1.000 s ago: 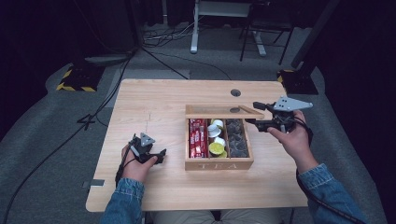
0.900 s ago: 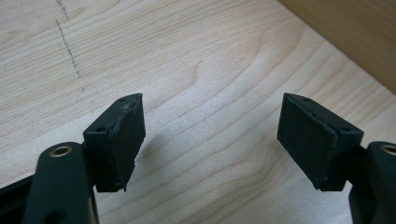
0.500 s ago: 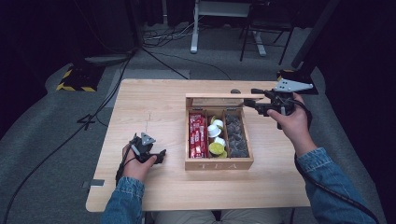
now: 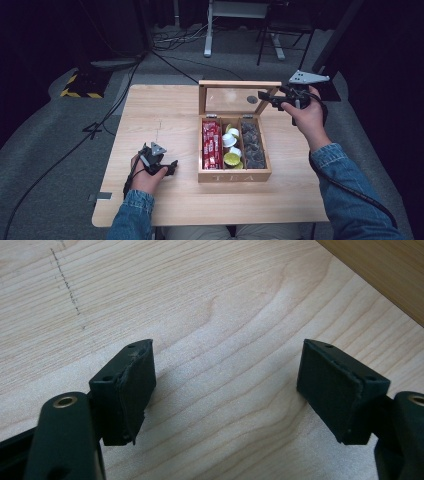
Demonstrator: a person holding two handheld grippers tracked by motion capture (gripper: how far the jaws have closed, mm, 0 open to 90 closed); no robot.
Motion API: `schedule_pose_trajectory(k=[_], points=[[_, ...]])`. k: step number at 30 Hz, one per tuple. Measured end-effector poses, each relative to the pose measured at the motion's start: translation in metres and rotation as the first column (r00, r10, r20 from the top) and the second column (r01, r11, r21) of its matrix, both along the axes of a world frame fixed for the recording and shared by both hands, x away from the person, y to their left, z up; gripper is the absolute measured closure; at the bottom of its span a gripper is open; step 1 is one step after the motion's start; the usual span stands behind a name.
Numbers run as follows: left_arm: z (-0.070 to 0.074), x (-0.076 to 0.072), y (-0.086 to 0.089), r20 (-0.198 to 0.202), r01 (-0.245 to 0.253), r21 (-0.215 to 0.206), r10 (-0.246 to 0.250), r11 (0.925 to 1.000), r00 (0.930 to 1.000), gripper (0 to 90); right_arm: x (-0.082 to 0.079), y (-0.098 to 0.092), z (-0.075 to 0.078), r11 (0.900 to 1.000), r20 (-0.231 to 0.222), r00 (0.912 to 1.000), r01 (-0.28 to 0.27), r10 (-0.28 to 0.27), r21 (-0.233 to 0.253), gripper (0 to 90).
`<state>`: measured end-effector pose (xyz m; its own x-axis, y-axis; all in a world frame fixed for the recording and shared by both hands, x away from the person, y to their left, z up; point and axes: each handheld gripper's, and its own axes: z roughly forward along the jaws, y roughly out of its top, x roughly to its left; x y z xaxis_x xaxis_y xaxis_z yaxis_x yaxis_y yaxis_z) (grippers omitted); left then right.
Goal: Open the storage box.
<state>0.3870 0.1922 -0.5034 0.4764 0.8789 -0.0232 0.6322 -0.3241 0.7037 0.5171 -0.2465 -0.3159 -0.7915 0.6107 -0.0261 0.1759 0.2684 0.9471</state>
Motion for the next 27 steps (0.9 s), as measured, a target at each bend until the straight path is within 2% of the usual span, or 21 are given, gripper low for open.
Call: schedule_pose_trajectory(k=[7,20,27], points=[[0.000,0.000,0.000,-0.002,0.002,-0.001,-0.002,1.0000,1.0000,23.9,0.013,0.002,0.001,1.000,0.009,0.9995,0.030,-0.030,0.007,48.7],[0.000,0.000,0.000,-0.001,0.003,-0.001,-0.003,1.0000,1.0000,23.8,0.044,0.005,-0.008,0.995,-0.052,0.9952,0.086,-0.083,0.043,48.8],[0.000,0.000,0.001,-0.002,0.005,-0.002,-0.005,1.0000,1.0000,23.9,0.057,0.009,-0.010,0.994,-0.058,0.9926,0.107,-0.107,0.004,47.8]])
